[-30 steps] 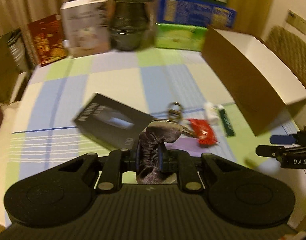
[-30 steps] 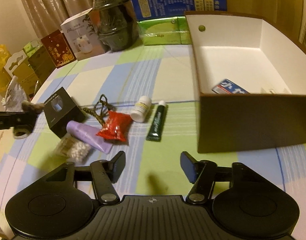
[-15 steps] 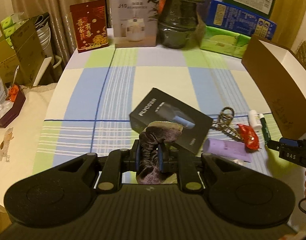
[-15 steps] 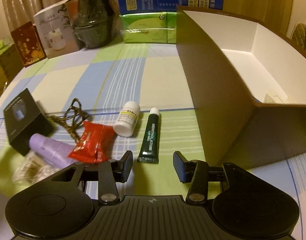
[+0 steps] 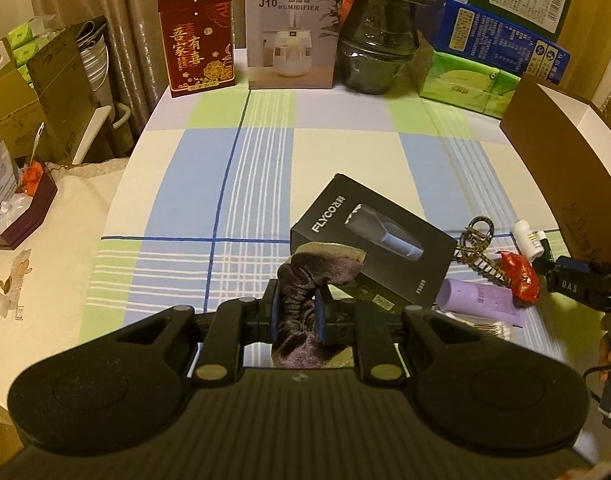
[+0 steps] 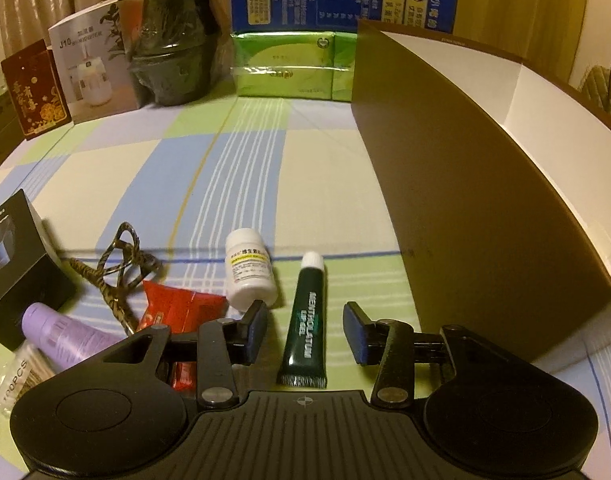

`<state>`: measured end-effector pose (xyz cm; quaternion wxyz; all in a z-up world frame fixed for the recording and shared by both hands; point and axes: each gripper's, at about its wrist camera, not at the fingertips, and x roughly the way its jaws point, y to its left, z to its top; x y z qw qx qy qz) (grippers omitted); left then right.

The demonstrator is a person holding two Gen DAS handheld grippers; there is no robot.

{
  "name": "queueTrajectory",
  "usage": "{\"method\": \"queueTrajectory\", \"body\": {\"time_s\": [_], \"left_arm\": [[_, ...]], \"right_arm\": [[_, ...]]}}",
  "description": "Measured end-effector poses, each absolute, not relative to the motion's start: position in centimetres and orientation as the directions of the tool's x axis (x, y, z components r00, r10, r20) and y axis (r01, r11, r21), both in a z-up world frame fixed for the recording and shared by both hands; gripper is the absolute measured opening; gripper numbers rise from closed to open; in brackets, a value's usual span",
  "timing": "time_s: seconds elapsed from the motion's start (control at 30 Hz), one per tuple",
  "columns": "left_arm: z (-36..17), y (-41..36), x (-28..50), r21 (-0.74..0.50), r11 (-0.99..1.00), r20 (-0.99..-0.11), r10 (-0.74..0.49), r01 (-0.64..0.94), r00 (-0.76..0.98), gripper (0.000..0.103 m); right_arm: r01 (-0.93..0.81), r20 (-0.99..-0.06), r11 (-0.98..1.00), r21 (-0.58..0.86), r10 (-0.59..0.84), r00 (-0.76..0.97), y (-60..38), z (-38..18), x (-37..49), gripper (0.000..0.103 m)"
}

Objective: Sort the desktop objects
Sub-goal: 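Grasp the green lip balm tube with the right tool while the left tool holds the scrunchie, then carry the scrunchie and lip balm with both tools over the brown box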

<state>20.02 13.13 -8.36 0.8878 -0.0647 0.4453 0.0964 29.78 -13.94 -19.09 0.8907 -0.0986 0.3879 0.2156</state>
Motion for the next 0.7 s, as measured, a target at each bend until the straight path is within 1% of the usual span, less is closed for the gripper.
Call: {"method": "queueTrajectory", "body": {"time_s": [0.07, 0.1, 0.13, 0.47, 0.6, 0.7], "left_arm": [[-8.4, 13.2, 20.0, -0.028, 0.973, -0.804, 0.115, -0.231, 0.584, 0.014], [-8.5, 13.3, 19.9, -0.029, 0.972, -0.804, 0.114, -0.231, 0.583, 0.014], [-8.5, 13.3, 19.9, -0.030, 0.972, -0.805, 0.114, -0.232, 0.582, 0.014], [-8.4, 12.5, 19.2, -0.035, 0.973, -0.808, 0.107, -0.229, 0.580, 0.014], [-8.0, 11.4, 19.0, -0.039, 0.976, -0.804, 0.096, -0.214, 0.587, 0.014], [-7.7, 10.4, 18.9, -0.045, 0.980, -0.800, 0.082, -0.195, 0.594, 0.014]], "right_arm": [[-0.482, -0.733, 0.876, -0.012, 0.320, 0.600, -13.8, -19.0, 29.7, 0.025], [-0.491, -0.734, 0.871, -0.018, 0.322, 0.598, -13.7, -19.0, 29.6, 0.022], [-0.498, -0.735, 0.867, -0.023, 0.324, 0.596, -13.7, -19.0, 29.5, 0.016], [-0.541, -0.781, 0.841, 0.016, 0.348, 0.518, -15.4, -18.3, 28.1, 0.014], [-0.550, -0.805, 0.831, 0.087, 0.384, 0.453, -16.9, -17.6, 27.1, 0.014], [-0.565, -0.801, 0.812, 0.149, 0.434, 0.412, -18.3, -16.5, 26.0, 0.014]]}}
